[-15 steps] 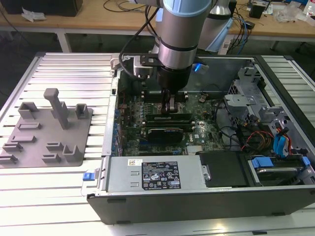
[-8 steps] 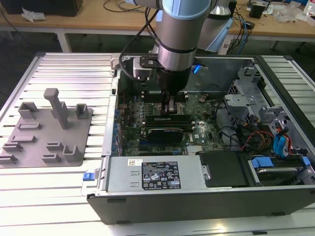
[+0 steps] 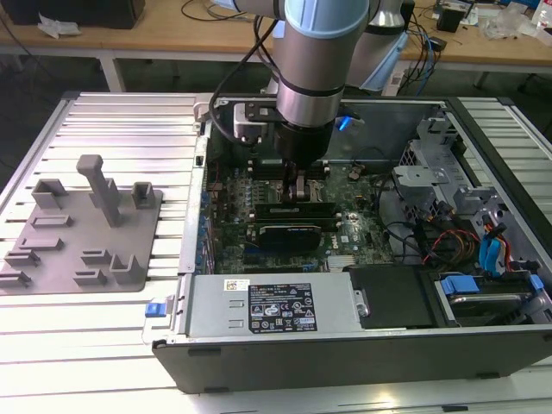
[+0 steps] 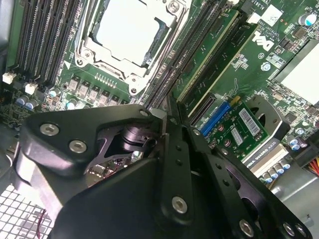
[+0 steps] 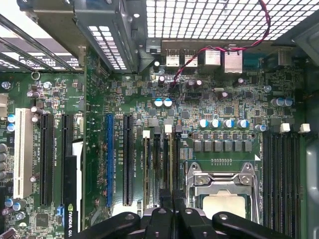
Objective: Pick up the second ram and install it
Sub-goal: 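Insert the second ram into the second slot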
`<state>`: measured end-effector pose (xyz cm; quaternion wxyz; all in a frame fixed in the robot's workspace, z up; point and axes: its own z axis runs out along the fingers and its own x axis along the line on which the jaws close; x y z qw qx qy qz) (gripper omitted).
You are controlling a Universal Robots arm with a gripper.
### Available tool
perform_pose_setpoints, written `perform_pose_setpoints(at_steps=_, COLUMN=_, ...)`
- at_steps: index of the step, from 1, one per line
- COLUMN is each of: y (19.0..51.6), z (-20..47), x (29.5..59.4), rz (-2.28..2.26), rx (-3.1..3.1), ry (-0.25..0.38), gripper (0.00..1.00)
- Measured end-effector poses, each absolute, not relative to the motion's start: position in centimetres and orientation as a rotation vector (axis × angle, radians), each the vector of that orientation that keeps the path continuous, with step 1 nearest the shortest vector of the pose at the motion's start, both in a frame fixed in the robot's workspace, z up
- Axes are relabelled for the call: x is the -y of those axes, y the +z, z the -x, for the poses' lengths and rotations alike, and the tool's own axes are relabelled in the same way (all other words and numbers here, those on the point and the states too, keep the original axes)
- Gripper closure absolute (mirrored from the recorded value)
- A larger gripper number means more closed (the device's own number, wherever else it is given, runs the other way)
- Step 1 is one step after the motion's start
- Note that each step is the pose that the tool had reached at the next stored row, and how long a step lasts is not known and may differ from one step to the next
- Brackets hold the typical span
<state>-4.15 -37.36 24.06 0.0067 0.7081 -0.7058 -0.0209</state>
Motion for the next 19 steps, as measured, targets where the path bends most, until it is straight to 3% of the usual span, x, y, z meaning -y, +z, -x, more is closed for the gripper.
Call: perform_pose_setpoints(at_steps=19, y=23.89, z=3.97, x=37.42, rz=-2.208, rx=2.215, ry=-0.065, gripper=0.91)
